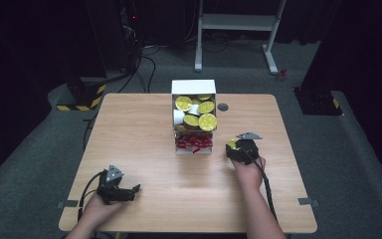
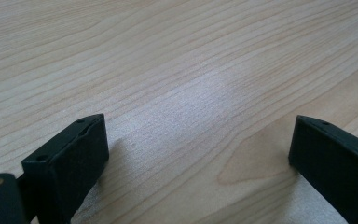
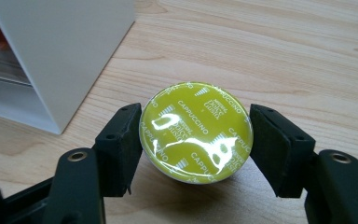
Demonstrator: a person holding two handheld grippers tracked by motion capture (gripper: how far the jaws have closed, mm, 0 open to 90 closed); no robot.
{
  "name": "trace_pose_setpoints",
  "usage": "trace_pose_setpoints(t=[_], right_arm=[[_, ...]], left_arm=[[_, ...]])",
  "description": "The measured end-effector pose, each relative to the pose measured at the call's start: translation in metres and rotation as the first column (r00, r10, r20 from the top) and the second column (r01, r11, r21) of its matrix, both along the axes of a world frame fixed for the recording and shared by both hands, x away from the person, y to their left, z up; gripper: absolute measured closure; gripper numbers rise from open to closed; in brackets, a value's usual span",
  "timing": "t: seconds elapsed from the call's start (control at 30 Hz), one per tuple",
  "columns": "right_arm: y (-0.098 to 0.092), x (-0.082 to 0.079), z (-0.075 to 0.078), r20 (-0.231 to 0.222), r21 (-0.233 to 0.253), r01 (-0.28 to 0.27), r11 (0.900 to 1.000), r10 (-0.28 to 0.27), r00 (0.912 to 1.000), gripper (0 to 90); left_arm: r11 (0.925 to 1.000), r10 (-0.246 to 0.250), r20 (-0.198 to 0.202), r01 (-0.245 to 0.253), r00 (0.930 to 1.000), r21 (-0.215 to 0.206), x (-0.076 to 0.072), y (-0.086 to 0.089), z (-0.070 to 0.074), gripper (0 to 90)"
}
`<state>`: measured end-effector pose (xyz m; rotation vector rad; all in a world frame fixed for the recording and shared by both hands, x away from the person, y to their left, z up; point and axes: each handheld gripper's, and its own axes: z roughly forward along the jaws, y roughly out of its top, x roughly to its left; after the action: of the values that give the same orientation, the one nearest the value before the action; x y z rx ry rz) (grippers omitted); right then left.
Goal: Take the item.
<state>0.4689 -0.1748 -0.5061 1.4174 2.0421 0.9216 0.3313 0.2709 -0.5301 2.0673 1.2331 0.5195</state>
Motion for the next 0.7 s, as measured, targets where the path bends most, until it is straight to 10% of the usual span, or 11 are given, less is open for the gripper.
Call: trace_pose_setpoints(t=[0.7], right_arm=[[-0.001, -0.013, 0.018, 0.028, 0.041, -0.008, 0.999, 0.007, 0.9996, 23.7]], left_arm=[[1.0, -0.004, 0.0, 0.004, 1.0, 0.003, 0.0, 0.0, 0.0, 5.0]])
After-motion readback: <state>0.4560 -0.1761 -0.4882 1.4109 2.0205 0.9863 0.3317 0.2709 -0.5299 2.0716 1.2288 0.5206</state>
